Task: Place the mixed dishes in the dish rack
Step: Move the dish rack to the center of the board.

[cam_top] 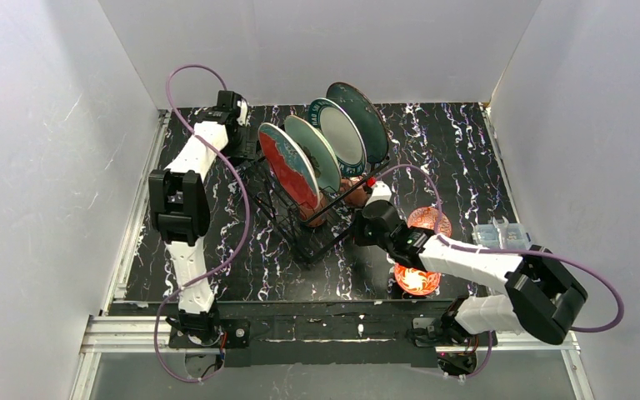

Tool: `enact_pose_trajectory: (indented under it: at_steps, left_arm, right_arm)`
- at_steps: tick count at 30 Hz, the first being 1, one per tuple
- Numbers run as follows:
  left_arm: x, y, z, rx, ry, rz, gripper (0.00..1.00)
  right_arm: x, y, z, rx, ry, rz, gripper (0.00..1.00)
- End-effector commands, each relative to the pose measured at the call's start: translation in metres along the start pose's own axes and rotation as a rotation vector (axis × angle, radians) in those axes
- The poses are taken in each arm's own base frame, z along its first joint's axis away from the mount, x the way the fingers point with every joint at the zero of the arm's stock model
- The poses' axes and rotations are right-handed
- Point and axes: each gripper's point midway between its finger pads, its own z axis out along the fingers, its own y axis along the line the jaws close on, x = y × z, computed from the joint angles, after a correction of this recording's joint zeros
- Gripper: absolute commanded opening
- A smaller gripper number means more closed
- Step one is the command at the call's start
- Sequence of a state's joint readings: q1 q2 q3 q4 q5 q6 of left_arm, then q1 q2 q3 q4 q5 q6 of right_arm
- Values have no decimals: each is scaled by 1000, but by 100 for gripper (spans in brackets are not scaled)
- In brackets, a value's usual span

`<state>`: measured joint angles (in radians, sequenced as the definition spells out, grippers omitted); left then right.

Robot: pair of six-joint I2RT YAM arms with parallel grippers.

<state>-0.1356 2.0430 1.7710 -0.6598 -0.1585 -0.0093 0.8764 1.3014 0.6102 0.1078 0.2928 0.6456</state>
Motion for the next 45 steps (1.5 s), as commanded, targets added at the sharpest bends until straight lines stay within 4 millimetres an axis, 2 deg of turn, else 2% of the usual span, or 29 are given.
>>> enact_pose_trajectory:
  at_steps: [1, 6, 12, 17, 19, 28, 34, 40, 45]
  left_arm:
    - [-25, 0, -2, 25, -44, 49, 76]
    - [-34, -1, 14, 32, -46, 74, 76]
    - [-34, -1, 37, 45, -25, 78, 74]
    - [-33, -11, 54, 88, -9, 62, 68]
    - [-33, -14, 57, 100, -5, 59, 62]
    - [-26, -21, 65, 130, 24, 43, 25]
    - [-22, -23, 65, 135, 38, 19, 1]
    - [-15, -18, 66, 118, 58, -3, 0]
    - [-5, -12, 66, 101, 84, -65, 0]
  right_arm:
    - [-23, 19, -12, -86, -65, 14, 4]
    - [-22, 25, -19, -120, -47, 15, 4]
    - [-9, 41, -29, -228, 21, 7, 1]
    - [8, 57, -37, -340, 94, -21, 1]
    - [14, 61, -38, -364, 107, -22, 1]
    - [38, 93, -37, -435, 136, 3, 1]
    - [52, 102, -31, -415, 141, 40, 1]
    - [60, 110, -32, -425, 136, 82, 1]
    - [59, 100, -34, -376, 104, 114, 1]
